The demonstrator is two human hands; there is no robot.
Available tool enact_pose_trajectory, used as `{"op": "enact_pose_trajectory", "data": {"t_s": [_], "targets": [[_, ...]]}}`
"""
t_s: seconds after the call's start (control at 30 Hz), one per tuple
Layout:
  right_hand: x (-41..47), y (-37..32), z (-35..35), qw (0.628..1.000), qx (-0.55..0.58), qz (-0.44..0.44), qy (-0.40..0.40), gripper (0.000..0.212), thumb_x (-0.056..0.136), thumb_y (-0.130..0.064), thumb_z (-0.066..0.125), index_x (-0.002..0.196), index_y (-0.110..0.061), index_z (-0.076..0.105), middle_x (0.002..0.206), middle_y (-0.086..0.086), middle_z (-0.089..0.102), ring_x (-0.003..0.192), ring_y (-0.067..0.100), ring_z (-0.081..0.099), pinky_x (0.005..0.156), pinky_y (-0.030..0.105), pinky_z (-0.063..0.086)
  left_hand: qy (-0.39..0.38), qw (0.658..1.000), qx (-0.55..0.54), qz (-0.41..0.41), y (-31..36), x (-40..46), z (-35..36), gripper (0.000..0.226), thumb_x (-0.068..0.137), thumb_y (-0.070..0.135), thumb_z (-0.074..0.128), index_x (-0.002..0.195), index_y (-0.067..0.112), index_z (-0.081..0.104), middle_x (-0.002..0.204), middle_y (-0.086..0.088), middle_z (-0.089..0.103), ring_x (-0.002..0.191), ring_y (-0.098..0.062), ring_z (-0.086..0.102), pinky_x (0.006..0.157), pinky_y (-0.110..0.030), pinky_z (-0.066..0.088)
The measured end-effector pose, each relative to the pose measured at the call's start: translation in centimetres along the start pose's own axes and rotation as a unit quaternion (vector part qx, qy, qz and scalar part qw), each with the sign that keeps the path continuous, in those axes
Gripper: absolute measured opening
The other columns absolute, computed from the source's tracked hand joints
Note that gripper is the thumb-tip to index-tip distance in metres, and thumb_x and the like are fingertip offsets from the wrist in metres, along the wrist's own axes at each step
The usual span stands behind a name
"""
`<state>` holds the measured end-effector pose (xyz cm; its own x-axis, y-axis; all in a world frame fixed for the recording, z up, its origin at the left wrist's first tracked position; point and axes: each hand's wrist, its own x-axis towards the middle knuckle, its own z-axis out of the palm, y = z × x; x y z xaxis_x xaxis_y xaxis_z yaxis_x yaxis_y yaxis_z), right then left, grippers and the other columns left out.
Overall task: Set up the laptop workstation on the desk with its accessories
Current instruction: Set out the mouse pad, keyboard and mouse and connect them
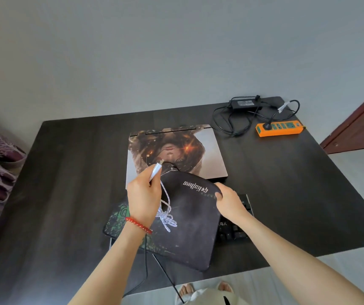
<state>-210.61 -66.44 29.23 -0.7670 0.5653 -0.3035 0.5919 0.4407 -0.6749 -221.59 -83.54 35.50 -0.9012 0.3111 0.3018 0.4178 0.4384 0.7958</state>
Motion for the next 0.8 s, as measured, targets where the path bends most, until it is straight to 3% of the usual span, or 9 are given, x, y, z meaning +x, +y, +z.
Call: {"op": "enact_pose_trajectory", "data": {"t_s": [0.1,0.2,0.3,0.43,0.5,0.57,0.63,0.8], "targets": [[0.2,0.0,-3.3,0.996,0.026,-0.023,0.085,0.031,0.096,-0.005,0.036,0.119,-0.013,0.054,0.109,0.007,0.064,0.102,0.033,0.058,0.084,0.039,0.047,0.014,0.999,-0.023,0.034,1.6,0.9,0.6,0.031,0.091,0.006,0.055,0.060,0.008,0.051,0.044,0.010,0.020,0.046,-0.010,0.028,0.042,-0.012,0.025],[0.7,1.5,-8.1,0.989,0.022,-0.036,0.145,0.035,0.091,0.006,0.035,0.113,-0.011,0.057,0.103,0.008,0.065,0.098,0.030,0.059,0.083,0.039,0.048,-0.005,0.998,-0.013,0.065,3.5,1.8,2.4,0.037,0.091,0.009,0.056,0.057,0.020,0.045,0.046,0.009,0.021,0.046,-0.008,0.032,0.043,-0.014,0.025],[1.5,4.2,-12.7,0.984,-0.054,-0.005,0.169,0.040,0.087,0.008,0.038,0.119,-0.009,0.054,0.112,0.012,0.062,0.103,0.032,0.056,0.081,0.037,0.046,-0.027,0.994,-0.007,0.104,5.4,2.3,5.1,0.034,0.090,0.016,0.058,0.057,0.019,0.053,0.045,0.013,0.027,0.046,-0.013,0.029,0.043,-0.012,0.023],[3.1,8.8,-17.4,0.969,-0.162,0.030,0.182,0.040,0.084,0.005,0.045,0.119,-0.011,0.053,0.110,0.013,0.061,0.103,0.032,0.054,0.076,0.039,0.048,-0.085,0.990,0.044,0.106,7.9,2.1,11.3,0.033,0.092,0.024,0.054,0.060,0.014,0.049,0.050,0.005,0.034,0.047,-0.016,0.033,0.049,-0.025,0.025],[4.3,11.6,-19.4,0.962,-0.191,0.055,0.188,0.039,0.085,0.002,0.048,0.122,-0.011,0.052,0.111,0.013,0.060,0.104,0.031,0.053,0.075,0.039,0.048,-0.111,0.987,0.073,0.088,9.1,1.9,15.1,0.027,0.092,0.024,0.053,0.069,0.012,0.059,0.055,-0.001,0.042,0.053,-0.026,0.041,0.051,-0.029,0.029],[5.6,14.6,-21.3,0.955,-0.207,0.080,0.197,0.038,0.087,-0.001,0.050,0.124,-0.010,0.050,0.111,0.014,0.060,0.104,0.031,0.053,0.076,0.040,0.048,-0.139,0.981,0.106,0.084,10.0,1.6,18.8,0.018,0.093,0.022,0.052,0.090,0.015,0.068,0.063,-0.009,0.054,0.060,-0.033,0.053,0.053,-0.034,0.038],[7.0,17.4,-22.8,0.949,-0.218,0.101,0.204,0.039,0.086,0.000,0.050,0.125,-0.008,0.050,0.111,0.016,0.060,0.104,0.032,0.053,0.077,0.040,0.048,-0.171,0.973,0.132,0.080,10.5,1.5,21.9,0.023,0.093,0.019,0.051,0.112,0.018,0.065,0.071,-0.011,0.059,0.067,-0.034,0.058,0.057,-0.039,0.046],[11.6,23.7,-25.9,0.954,-0.205,0.111,0.186,0.041,0.083,0.003,0.050,0.124,-0.005,0.051,0.109,0.022,0.060,0.102,0.040,0.054,0.084,0.046,0.047,-0.195,0.964,0.163,0.072,11.8,0.7,28.1,0.029,0.091,0.013,0.054,0.118,0.016,0.063,0.063,-0.002,0.044,0.055,-0.028,0.046,0.049,-0.030,0.033]]}}
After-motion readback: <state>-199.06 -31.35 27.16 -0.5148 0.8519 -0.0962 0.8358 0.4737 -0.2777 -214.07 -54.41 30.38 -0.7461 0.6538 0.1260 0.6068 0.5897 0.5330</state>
